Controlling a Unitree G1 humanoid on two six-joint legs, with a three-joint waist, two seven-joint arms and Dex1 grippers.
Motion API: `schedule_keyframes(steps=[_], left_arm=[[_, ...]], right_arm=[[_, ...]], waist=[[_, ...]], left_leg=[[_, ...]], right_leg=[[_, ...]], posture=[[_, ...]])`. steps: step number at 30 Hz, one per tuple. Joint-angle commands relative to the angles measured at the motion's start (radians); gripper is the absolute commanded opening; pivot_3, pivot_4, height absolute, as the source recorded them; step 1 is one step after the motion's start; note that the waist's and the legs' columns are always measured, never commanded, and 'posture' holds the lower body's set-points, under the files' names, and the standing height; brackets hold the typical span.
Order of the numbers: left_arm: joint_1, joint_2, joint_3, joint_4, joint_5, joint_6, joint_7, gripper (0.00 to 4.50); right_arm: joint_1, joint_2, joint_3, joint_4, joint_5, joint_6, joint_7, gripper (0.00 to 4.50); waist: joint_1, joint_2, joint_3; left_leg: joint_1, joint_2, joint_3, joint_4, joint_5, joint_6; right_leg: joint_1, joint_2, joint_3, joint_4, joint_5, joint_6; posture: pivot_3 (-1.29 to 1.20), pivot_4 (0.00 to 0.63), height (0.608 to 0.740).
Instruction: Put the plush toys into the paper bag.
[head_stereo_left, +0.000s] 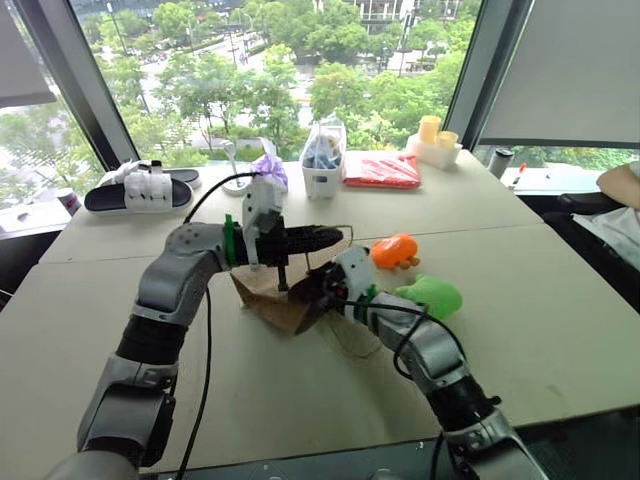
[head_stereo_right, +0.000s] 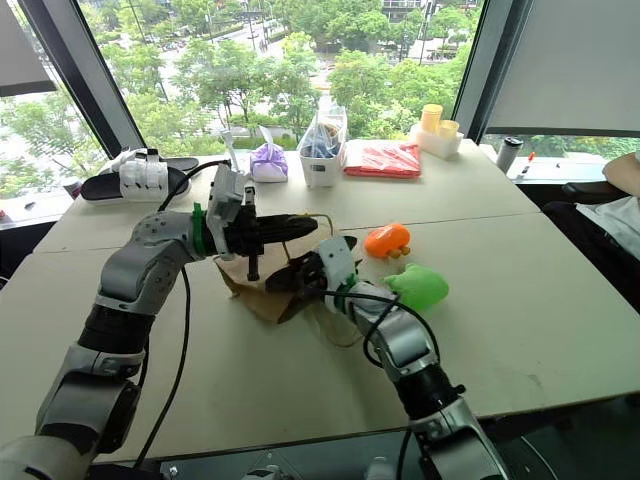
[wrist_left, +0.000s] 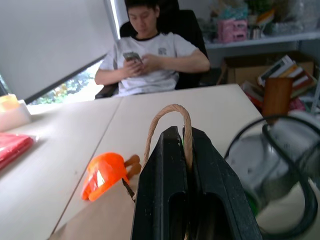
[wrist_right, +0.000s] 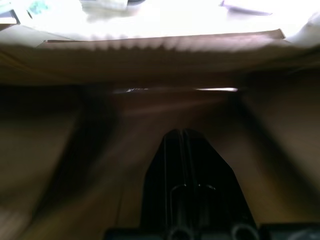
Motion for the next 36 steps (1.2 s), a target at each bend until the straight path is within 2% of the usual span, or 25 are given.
schedule_keyframes(steps=[1, 5, 11, 19, 21, 25, 30, 33, 35, 36], left_arm=[[-0.049, -0.011, 0.095, -0.057, -0.089, 0.076, 0.084, 0.10], [-0.082, -0.010, 0.150, -0.048, -0.119, 0.106, 0.152, 0.10], [-0.152, 0.027, 0.235, 0.035, -0.116, 0.083, 0.213, 0.10], [-0.199, 0.065, 0.246, 0.137, -0.067, -0.010, 0.204, 0.10], [-0.148, 0.038, 0.214, 0.074, -0.092, 0.025, 0.199, 0.10], [-0.020, -0.022, 0.144, -0.058, -0.102, 0.053, 0.198, 0.10], [0.050, -0.052, 0.111, -0.092, -0.078, 0.029, 0.207, 0.10], [0.059, -0.060, 0.108, -0.099, -0.080, 0.032, 0.211, 0.00], [0.061, -0.065, 0.107, -0.101, -0.083, 0.033, 0.212, 0.00], [0.062, -0.066, 0.104, -0.103, -0.085, 0.033, 0.210, 0.00]], right_arm=[[-0.034, 0.047, 0.020, 0.128, -0.050, -0.089, 0.011, 0.00], [-0.038, 0.046, 0.035, 0.200, -0.106, -0.115, 0.021, 0.00], [-0.013, 0.024, 0.032, 0.206, -0.145, -0.097, 0.048, 0.00], [0.027, 0.012, 0.041, 0.162, -0.184, -0.087, 0.078, 0.00], [0.039, 0.010, 0.025, 0.102, -0.178, -0.071, 0.077, 0.00], [0.056, -0.015, -0.051, -0.144, -0.119, 0.023, 0.088, 0.00], [0.081, -0.119, -0.175, -0.469, -0.028, 0.225, 0.121, 0.00], [0.110, -0.214, -0.269, -0.623, 0.050, 0.345, 0.163, 0.93], [0.130, -0.287, -0.348, -0.682, 0.098, 0.400, 0.193, 1.84], [0.145, -0.334, -0.396, -0.698, 0.118, 0.420, 0.213, 2.45]], waist=[[0.000, 0.000, 0.000], [-0.001, 0.000, 0.000], [-0.002, 0.000, 0.000], [-0.001, 0.000, 0.000], [0.000, 0.000, 0.000], [0.002, 0.000, 0.000], [0.002, 0.000, 0.000], [0.006, 0.000, 0.000], [0.008, 0.000, 0.000], [0.010, 0.000, 0.000]], left_leg=[[0.000, 0.000, 0.000, 0.000, 0.001, -0.002], [0.000, -0.001, 0.000, 0.000, 0.002, -0.004], [0.000, -0.001, -0.001, 0.000, 0.004, -0.008], [0.000, -0.001, -0.001, 0.000, 0.005, -0.008], [0.000, -0.001, -0.001, 0.000, 0.005, -0.008], [0.000, -0.001, -0.001, 0.000, 0.005, -0.008], [-0.001, -0.001, -0.001, 0.000, 0.004, -0.007], [-0.001, -0.001, -0.001, 0.000, 0.002, -0.004], [-0.001, -0.001, -0.001, 0.000, 0.002, -0.003], [-0.001, -0.001, 0.000, 0.001, 0.002, -0.003]], right_leg=[[0.000, 0.000, 0.000, 0.000, 0.000, 0.000], [0.000, 0.000, 0.000, 0.000, 0.000, 0.000], [-0.001, 0.000, 0.000, 0.002, 0.000, 0.000], [-0.001, 0.000, 0.000, 0.003, 0.000, 0.000], [-0.001, 0.000, 0.000, 0.003, 0.000, 0.000], [-0.001, -0.001, 0.001, 0.009, 0.000, 0.000], [-0.006, -0.001, 0.002, 0.010, 0.000, 0.000], [-0.005, 0.000, 0.001, 0.010, 0.000, 0.000], [-0.005, -0.001, 0.002, 0.009, 0.000, 0.000], [-0.004, -0.001, 0.002, 0.009, 0.000, 0.000]], posture=[[0.00, 0.150, 0.740], [0.00, 0.150, 0.740], [0.00, 0.150, 0.740], [0.00, 0.150, 0.740], [0.00, 0.150, 0.740], [0.00, 0.150, 0.740], [0.00, 0.150, 0.740], [0.00, 0.150, 0.740], [0.00, 0.150, 0.740], [0.00, 0.150, 0.740]])
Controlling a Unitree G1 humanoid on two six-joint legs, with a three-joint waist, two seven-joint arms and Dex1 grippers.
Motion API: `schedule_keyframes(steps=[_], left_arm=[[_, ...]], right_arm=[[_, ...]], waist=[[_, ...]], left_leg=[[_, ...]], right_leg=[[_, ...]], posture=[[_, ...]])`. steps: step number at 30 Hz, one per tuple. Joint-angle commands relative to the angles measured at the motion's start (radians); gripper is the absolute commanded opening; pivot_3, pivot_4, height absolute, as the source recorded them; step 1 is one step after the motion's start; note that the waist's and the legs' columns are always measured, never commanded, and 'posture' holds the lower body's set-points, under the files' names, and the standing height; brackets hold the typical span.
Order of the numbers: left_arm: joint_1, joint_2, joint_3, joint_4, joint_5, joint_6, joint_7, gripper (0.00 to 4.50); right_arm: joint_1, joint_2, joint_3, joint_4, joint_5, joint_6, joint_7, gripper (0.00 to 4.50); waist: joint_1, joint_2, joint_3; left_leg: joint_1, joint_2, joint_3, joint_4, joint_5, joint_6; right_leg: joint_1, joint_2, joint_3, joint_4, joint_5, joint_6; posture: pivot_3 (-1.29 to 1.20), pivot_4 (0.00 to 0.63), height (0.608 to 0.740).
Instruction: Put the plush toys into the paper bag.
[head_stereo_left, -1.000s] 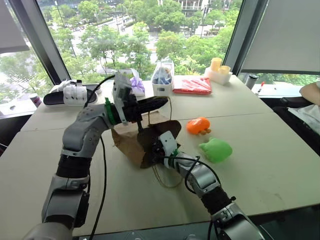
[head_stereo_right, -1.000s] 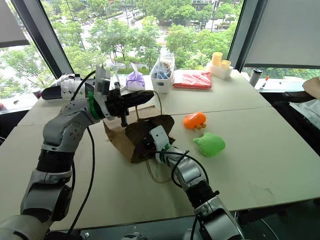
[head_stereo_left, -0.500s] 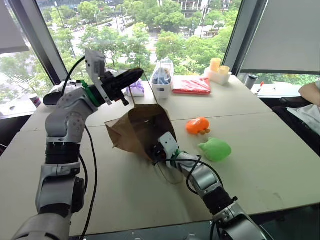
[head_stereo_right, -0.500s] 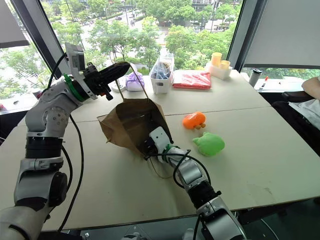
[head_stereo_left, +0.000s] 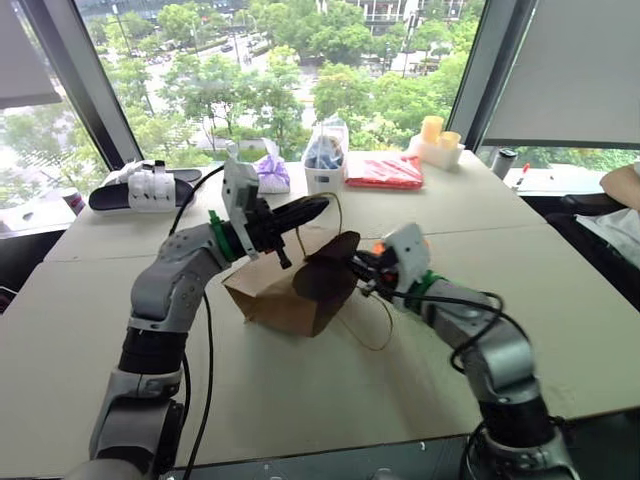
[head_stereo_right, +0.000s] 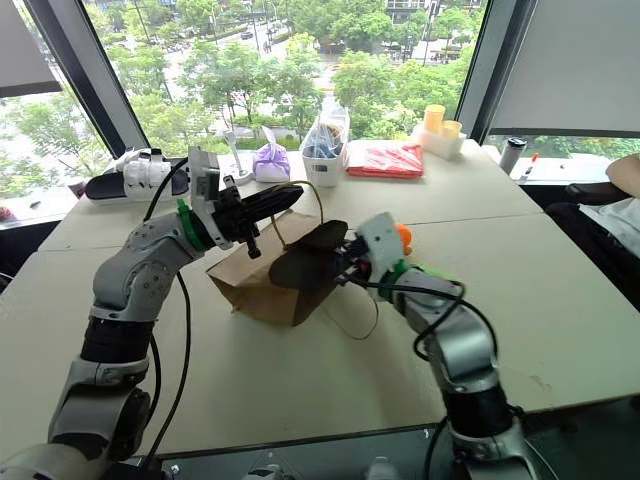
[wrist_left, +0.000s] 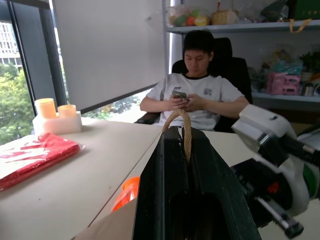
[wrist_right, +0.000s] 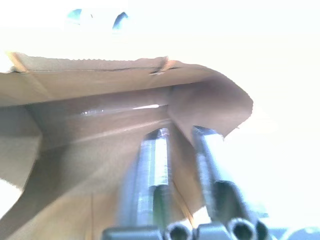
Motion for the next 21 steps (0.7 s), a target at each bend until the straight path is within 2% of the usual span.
schedule_keyframes(steps=[1, 4, 7, 14, 19, 21], left_arm=[[-0.004, -0.006, 0.007, -0.037, -0.011, -0.013, 0.000, 0.00], [0.000, -0.004, 0.003, -0.045, -0.015, -0.006, -0.010, 0.00], [0.004, 0.005, 0.000, -0.054, -0.017, 0.001, -0.023, 0.00], [-0.001, 0.011, 0.000, -0.065, -0.017, 0.014, -0.028, 0.00], [-0.008, 0.010, 0.013, -0.071, -0.032, 0.038, -0.012, 0.00], [-0.007, 0.014, 0.010, -0.075, -0.025, 0.033, -0.011, 0.00]], right_arm=[[0.028, -0.112, -0.149, -0.101, 0.085, 0.075, 0.057, 2.93], [0.067, -0.180, -0.217, -0.076, 0.104, 0.090, 0.058, 4.47], [0.119, -0.241, -0.215, -0.036, 0.094, 0.068, 0.074, 4.47], [0.199, -0.233, -0.142, 0.131, 0.043, -0.013, 0.036, 4.47], [0.198, -0.223, -0.055, 0.256, -0.030, -0.125, 0.013, 4.47], [0.194, -0.248, -0.002, 0.304, -0.127, -0.268, -0.017, 4.47]], waist=[[0.002, 0.000, 0.000], [0.001, 0.000, 0.000], [-0.002, 0.000, 0.000], [-0.001, 0.000, 0.000], [0.001, 0.000, 0.000], [0.000, 0.000, 0.000]], left_leg=[[0.000, 0.000, 0.000, 0.000, 0.000, 0.000], [0.000, 0.000, 0.000, 0.000, 0.000, 0.000], [0.001, 0.000, 0.001, 0.000, 0.000, 0.001], [0.001, 0.001, 0.002, 0.000, 0.000, 0.001], [0.001, 0.000, 0.002, 0.001, 0.000, 0.001], [0.001, 0.001, 0.002, 0.001, 0.000, 0.001]], right_leg=[[0.000, 0.000, 0.000, -0.001, 0.000, 0.000], [0.002, 0.000, 0.000, -0.002, 0.000, 0.000], [0.002, 0.000, 0.000, -0.002, 0.000, 0.000], [0.002, 0.000, 0.000, -0.002, 0.000, 0.000], [0.002, 0.000, 0.000, -0.002, 0.000, 0.000], [0.002, 0.000, 0.000, -0.002, 0.000, 0.000]], posture=[[0.00, 0.150, 0.740], [0.00, 0.150, 0.740], [0.00, 0.150, 0.740], [0.00, 0.150, 0.740], [0.00, 0.150, 0.740], [0.00, 0.150, 0.740]])
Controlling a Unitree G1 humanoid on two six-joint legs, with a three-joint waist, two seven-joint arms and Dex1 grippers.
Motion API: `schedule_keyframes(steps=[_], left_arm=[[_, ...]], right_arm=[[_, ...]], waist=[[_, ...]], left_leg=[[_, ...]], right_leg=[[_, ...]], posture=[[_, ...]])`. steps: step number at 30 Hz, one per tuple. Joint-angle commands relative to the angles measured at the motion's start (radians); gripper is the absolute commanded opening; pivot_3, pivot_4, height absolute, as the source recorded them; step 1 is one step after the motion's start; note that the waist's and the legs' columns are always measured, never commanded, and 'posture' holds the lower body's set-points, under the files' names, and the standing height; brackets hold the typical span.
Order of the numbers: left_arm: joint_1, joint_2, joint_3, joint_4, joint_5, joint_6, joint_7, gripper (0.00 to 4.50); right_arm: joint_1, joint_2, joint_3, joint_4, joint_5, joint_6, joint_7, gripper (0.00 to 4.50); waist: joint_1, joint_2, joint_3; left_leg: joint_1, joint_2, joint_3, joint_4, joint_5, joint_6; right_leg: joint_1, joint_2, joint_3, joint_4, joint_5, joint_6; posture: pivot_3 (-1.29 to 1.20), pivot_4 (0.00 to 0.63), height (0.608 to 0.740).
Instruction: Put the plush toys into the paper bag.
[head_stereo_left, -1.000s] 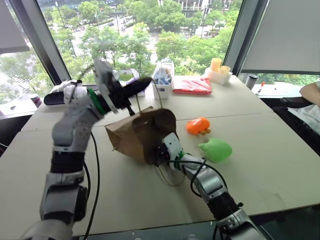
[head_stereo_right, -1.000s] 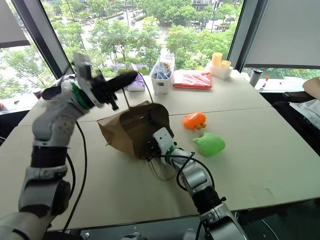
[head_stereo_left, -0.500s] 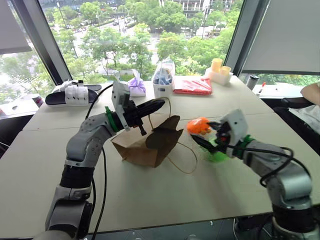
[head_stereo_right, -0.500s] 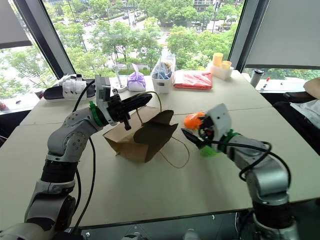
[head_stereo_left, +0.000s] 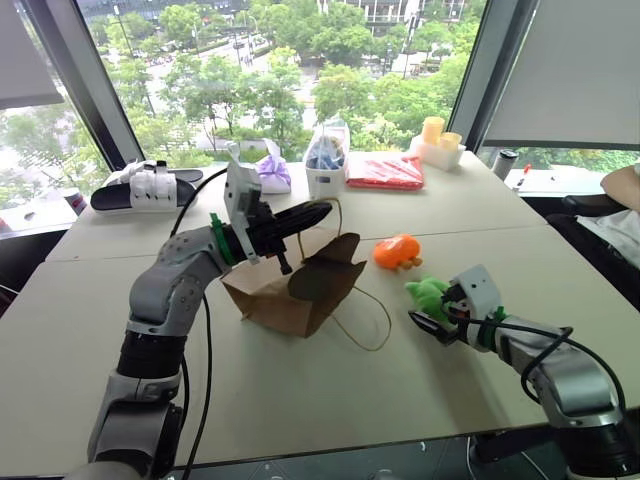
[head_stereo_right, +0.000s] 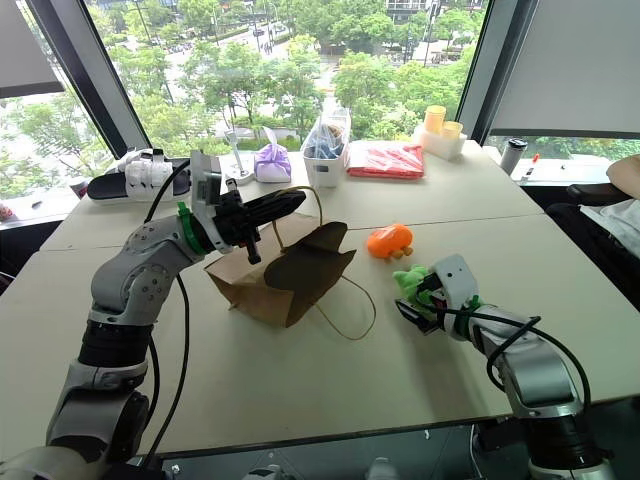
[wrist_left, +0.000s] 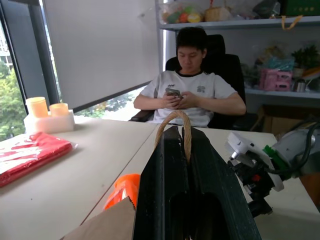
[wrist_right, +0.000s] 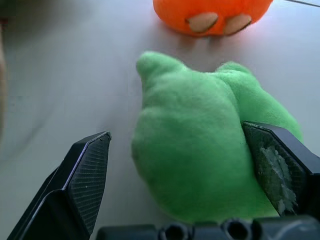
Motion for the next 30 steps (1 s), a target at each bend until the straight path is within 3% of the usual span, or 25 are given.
schedule_keyframes(steps=[1, 2, 5, 12, 15, 20, 24, 30], left_arm=[[-0.015, 0.012, 0.014, -0.043, -0.010, -0.008, 0.002, 0.00], [-0.014, 0.013, 0.013, -0.043, -0.007, -0.011, 0.003, 0.00], [-0.013, 0.013, 0.014, -0.046, -0.005, -0.013, 0.009, 0.00], [-0.009, 0.017, 0.015, -0.048, -0.008, -0.012, 0.010, 0.00], [-0.011, 0.030, 0.021, -0.046, -0.020, 0.007, 0.002, 0.00], [-0.041, 0.051, 0.038, -0.003, -0.028, 0.010, -0.007, 0.00], [-0.060, 0.051, 0.038, 0.030, -0.024, 0.001, -0.018, 0.00], [-0.090, 0.040, 0.046, 0.047, -0.039, 0.011, -0.018, 0.00]], right_arm=[[-0.005, -0.030, 0.066, 0.059, -0.122, -0.188, -0.029, 4.47], [-0.005, -0.036, 0.076, 0.074, -0.143, -0.226, -0.029, 4.47], [-0.012, -0.038, 0.081, 0.108, -0.172, -0.285, -0.033, 3.59], [-0.031, -0.036, 0.070, 0.128, -0.201, -0.329, -0.029, 0.03], [-0.063, -0.034, 0.026, 0.048, -0.156, -0.301, -0.013, 0.03], [-0.200, -0.050, -0.001, -0.246, 0.055, -0.111, 0.116, 0.03], [-0.246, -0.036, 0.129, -0.345, 0.073, -0.066, 0.164, 0.03], [-0.265, -0.016, 0.325, -0.316, -0.043, -0.159, 0.177, 0.03]], waist=[[-0.001, 0.000, 0.000], [0.000, 0.000, 0.000], [0.000, 0.000, 0.000], [0.000, 0.000, 0.000], [0.000, 0.000, 0.000], [-0.006, 0.001, 0.001], [0.002, -0.001, -0.001], [0.002, -0.001, 0.000]], left_leg=[[0.000, 0.000, 0.000, 0.000, 0.000, 0.000], [0.000, 0.000, 0.000, 0.000, 0.000, 0.000], [0.000, 0.000, 0.000, 0.000, 0.000, 0.000], [0.000, 0.000, 0.000, 0.000, 0.000, 0.000], [0.000, 0.000, 0.000, 0.000, 0.000, 0.000], [0.000, 0.000, 0.000, 0.000, 0.000, 0.000], [0.000, 0.001, -0.003, -0.001, 0.000, 0.000], [-0.001, -0.001, -0.003, 0.001, 0.000, 0.000]], right_leg=[[0.000, 0.000, 0.000, 0.000, 0.000, 0.000], [0.000, 0.000, 0.000, 0.000, 0.000, 0.000], [0.000, 0.000, 0.000, 0.000, 0.000, 0.000], [0.000, 0.000, 0.000, 0.000, 0.000, 0.000], [0.000, 0.000, 0.000, 0.000, 0.000, 0.000], [0.000, 0.000, 0.000, 0.000, 0.000, 0.000], [0.000, 0.001, -0.002, 0.000, 0.000, 0.000], [0.003, 0.000, -0.002, -0.006, 0.000, 0.000]], posture=[[0.00, 0.150, 0.740], [0.00, 0.150, 0.740], [0.00, 0.150, 0.740], [0.00, 0.150, 0.740], [0.00, 0.150, 0.740], [0.00, 0.150, 0.740], [0.00, 0.150, 0.740], [0.00, 0.150, 0.740]])
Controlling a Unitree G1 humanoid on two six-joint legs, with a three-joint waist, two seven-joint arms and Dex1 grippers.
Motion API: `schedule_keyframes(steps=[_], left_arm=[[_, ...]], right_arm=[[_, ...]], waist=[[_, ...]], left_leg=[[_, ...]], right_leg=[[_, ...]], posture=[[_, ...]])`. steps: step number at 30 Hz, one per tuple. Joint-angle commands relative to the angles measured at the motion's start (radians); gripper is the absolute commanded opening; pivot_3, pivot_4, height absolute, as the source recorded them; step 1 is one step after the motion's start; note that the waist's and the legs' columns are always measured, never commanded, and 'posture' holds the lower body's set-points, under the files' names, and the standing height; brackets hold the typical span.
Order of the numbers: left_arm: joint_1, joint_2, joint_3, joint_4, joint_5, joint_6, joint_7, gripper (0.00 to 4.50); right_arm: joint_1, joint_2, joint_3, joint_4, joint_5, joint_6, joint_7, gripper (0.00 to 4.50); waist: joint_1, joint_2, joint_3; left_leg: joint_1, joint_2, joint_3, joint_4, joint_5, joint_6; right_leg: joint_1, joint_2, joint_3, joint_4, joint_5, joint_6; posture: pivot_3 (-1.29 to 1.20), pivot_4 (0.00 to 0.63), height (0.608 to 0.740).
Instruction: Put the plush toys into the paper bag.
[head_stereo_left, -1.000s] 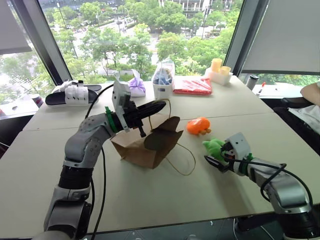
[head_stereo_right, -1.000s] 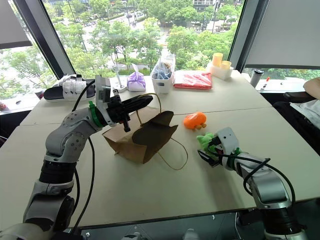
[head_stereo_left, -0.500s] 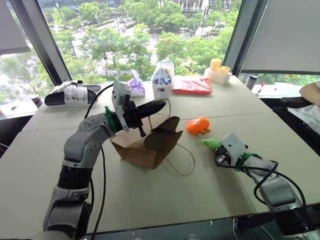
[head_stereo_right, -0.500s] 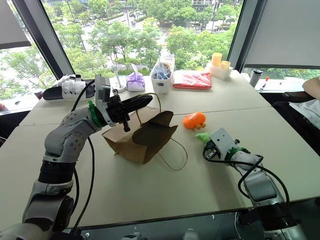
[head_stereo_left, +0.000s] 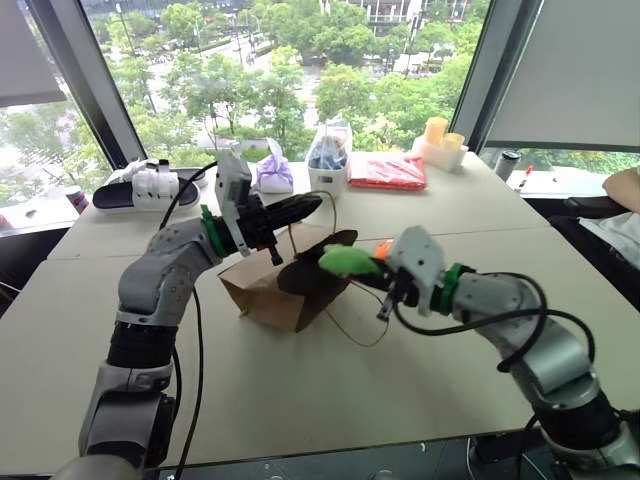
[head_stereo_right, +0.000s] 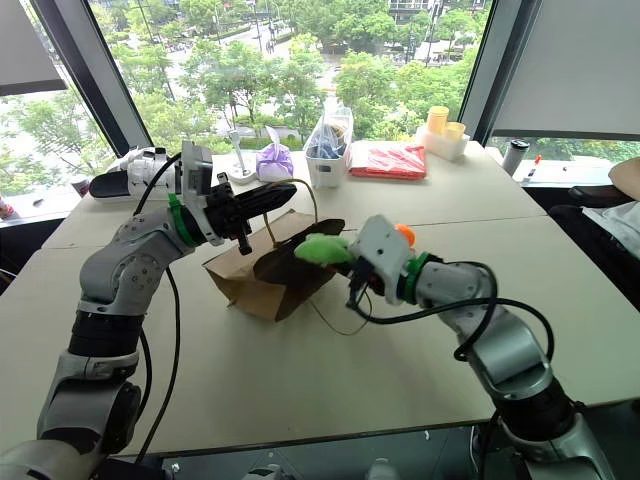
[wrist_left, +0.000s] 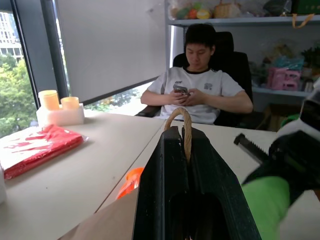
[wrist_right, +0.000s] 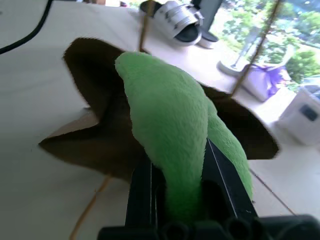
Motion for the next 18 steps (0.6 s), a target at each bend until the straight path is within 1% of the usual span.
schedule_keyframes(steps=[1, 8, 11, 13, 15, 16, 18], left_arm=[[-0.047, -0.002, 0.033, -0.017, -0.032, -0.003, 0.000, 0.00], [-0.067, -0.001, 0.050, -0.039, -0.093, 0.056, 0.008, 0.00], [-0.071, 0.000, 0.055, -0.060, -0.135, 0.105, 0.007, 0.00], [-0.073, -0.001, 0.051, -0.075, -0.155, 0.133, 0.010, 0.00], [-0.072, -0.001, 0.046, -0.093, -0.171, 0.152, 0.010, 0.00], [-0.071, -0.001, 0.045, -0.100, -0.177, 0.160, 0.011, 0.00], [-0.070, -0.004, 0.046, -0.116, -0.192, 0.175, 0.019, 0.00]], right_arm=[[-0.019, -0.009, 0.052, 0.016, -0.068, -0.079, 0.014, 0.03], [-0.078, 0.034, 0.135, 0.115, -0.159, -0.192, 0.038, 0.03], [-0.137, 0.072, 0.196, 0.207, -0.226, -0.269, 0.045, 0.03], [-0.194, 0.121, 0.227, 0.304, -0.257, -0.323, 0.048, 0.03], [-0.234, 0.162, 0.242, 0.381, -0.276, -0.364, 0.053, 0.03], [-0.246, 0.178, 0.244, 0.405, -0.281, -0.378, 0.055, 0.03], [-0.268, 0.206, 0.249, 0.451, -0.296, -0.406, 0.062, 0.03]], waist=[[-0.001, 0.000, 0.000], [-0.007, 0.000, 0.000], [-0.008, 0.000, 0.000], [-0.008, 0.000, 0.000], [-0.008, 0.000, 0.000], [-0.007, 0.000, 0.000], [-0.005, 0.000, 0.000]], left_leg=[[0.000, 0.000, 0.000, 0.000, 0.000, 0.000], [0.000, 0.000, 0.000, -0.001, 0.000, 0.000], [0.000, 0.001, 0.000, -0.001, 0.000, 0.000], [0.000, 0.000, 0.000, -0.002, 0.000, 0.000], [0.000, 0.000, 0.000, -0.001, 0.001, -0.002], [0.000, 0.000, 0.000, -0.002, 0.004, -0.006], [0.000, 0.000, 0.000, -0.002, 0.004, -0.007]], right_leg=[[0.000, 0.000, 0.000, 0.000, 0.000, 0.000], [-0.001, 0.000, 0.000, 0.000, 0.000, 0.000], [-0.001, 0.001, 0.000, 0.000, 0.000, 0.000], [-0.001, 0.000, 0.000, 0.000, 0.000, 0.000], [-0.001, 0.001, 0.000, 0.000, 0.000, 0.000], [-0.001, 0.001, 0.000, 0.000, 0.000, 0.000], [-0.001, 0.000, 0.000, 0.000, 0.000, 0.000]], posture=[[0.00, 0.150, 0.740], [0.00, 0.150, 0.740], [0.00, 0.150, 0.740], [0.00, 0.150, 0.740], [0.00, 0.150, 0.740], [0.00, 0.150, 0.740], [0.00, 0.150, 0.740]])
